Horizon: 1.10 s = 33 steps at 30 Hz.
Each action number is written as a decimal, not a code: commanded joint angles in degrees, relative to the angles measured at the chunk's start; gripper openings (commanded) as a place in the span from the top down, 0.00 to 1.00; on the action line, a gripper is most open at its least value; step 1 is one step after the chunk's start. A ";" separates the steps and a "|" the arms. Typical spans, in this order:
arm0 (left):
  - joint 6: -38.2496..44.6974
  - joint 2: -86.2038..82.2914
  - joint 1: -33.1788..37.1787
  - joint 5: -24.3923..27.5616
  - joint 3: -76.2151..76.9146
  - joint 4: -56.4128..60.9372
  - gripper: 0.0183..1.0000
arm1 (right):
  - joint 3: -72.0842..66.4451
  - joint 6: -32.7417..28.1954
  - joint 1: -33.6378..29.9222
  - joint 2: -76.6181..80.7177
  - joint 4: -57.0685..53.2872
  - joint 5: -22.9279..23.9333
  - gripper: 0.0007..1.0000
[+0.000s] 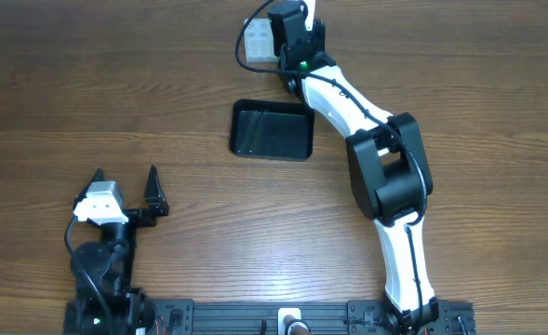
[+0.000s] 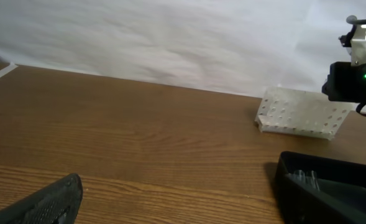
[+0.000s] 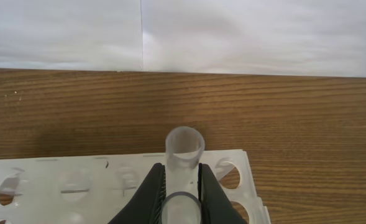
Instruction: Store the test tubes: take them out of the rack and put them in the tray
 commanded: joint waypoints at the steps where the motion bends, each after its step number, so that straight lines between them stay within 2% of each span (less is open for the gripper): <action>1: 0.87 -0.39 -0.17 -0.04 -0.24 -0.28 0.00 | 1.38 -0.68 0.70 -4.22 0.31 1.68 0.92; 20: 0.87 -0.39 -0.17 -0.04 -0.26 -0.28 0.00 | 1.38 -3.67 1.84 -12.35 -0.46 1.68 0.97; 27: 0.87 -0.39 -0.17 -0.04 -0.26 -0.28 0.00 | 1.38 -3.37 4.11 -16.70 -8.35 1.62 0.97; 33: 0.87 -0.39 -0.17 -0.04 -0.26 -0.28 0.00 | 1.38 5.90 6.54 -20.79 -21.77 1.60 0.96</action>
